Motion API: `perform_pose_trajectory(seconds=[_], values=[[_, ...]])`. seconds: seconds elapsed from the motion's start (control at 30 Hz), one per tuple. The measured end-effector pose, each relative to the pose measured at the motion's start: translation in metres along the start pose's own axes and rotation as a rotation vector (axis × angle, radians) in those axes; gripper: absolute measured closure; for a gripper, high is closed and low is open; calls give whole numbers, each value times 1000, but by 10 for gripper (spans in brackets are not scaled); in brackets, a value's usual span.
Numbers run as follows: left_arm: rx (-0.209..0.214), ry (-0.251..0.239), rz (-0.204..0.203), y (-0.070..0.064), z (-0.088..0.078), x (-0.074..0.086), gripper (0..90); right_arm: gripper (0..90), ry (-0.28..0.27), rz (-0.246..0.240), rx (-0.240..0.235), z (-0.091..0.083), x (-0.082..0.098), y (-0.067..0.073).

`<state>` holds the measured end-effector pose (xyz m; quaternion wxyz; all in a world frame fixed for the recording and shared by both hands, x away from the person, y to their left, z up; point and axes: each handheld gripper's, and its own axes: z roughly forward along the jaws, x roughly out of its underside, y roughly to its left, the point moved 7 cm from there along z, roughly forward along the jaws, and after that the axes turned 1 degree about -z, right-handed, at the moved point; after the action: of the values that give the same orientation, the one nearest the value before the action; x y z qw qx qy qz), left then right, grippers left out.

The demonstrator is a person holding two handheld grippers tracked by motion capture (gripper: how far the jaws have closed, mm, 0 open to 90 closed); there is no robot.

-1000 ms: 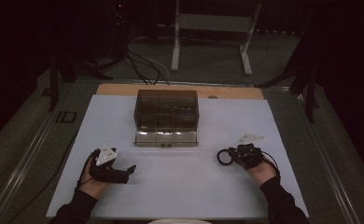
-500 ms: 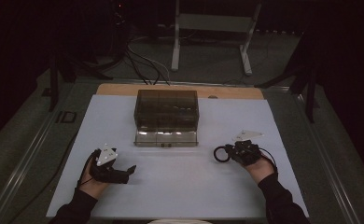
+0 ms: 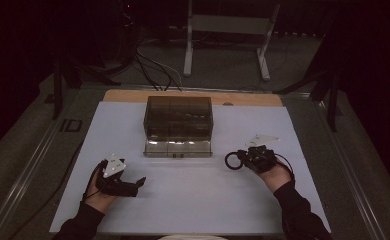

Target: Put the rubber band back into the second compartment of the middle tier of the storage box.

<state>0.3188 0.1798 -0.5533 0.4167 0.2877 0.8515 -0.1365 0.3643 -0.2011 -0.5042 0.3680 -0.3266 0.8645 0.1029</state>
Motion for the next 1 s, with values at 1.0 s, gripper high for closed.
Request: perform_pose_trajectory(seconds=[1.0], values=[[0, 6, 1, 0, 0, 1, 7, 857, -52, -36, -31, 7, -41, 16]])
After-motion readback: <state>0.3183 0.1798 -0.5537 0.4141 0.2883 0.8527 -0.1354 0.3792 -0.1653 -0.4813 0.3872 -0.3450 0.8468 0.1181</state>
